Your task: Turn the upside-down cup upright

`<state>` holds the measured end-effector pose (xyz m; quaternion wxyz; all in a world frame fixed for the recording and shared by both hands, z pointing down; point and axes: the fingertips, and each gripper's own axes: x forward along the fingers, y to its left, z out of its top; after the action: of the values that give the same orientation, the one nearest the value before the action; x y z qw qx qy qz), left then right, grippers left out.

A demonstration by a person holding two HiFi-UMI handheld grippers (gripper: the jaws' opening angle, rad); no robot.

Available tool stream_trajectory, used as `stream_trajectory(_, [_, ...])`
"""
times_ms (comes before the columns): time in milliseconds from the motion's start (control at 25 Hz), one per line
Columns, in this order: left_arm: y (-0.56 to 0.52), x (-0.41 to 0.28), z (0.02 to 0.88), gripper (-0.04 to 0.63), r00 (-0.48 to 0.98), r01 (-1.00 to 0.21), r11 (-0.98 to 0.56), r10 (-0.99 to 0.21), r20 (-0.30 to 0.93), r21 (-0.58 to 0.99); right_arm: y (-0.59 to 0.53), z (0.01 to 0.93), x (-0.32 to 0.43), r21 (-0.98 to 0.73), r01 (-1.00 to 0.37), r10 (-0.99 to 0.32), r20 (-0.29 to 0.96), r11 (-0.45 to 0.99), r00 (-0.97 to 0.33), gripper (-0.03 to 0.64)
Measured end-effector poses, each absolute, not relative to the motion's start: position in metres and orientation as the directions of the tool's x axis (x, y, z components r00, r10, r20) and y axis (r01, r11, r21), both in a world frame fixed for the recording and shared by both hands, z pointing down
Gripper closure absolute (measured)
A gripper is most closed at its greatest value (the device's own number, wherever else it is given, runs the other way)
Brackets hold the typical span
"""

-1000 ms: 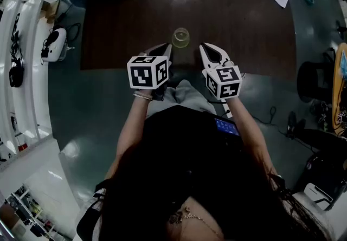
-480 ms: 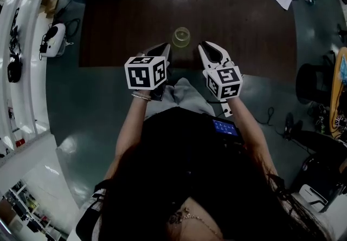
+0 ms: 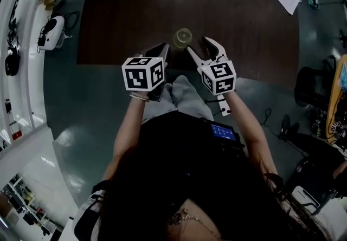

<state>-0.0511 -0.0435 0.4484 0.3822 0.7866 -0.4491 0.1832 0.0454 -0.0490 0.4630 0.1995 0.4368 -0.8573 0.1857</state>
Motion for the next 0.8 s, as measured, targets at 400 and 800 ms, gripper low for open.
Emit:
stream_trajectory(400, [-0.054, -0.06, 0.468, 0.594, 0.521, -0.85, -0.272, -0.554, 0.649, 0.45, -0.067, 0.514, 0.015, -0.128, -0.795, -0.601, 0.587, 0.593, -0.543, 0.286])
stream_trajectory(800, [-0.054, -0.066, 0.474, 0.594, 0.507, -0.858, -0.246, -0.545, 0.668, 0.451, -0.081, 0.538, 0.006, -0.134, -0.794, -0.573, 0.623, 0.593, -0.533, 0.268])
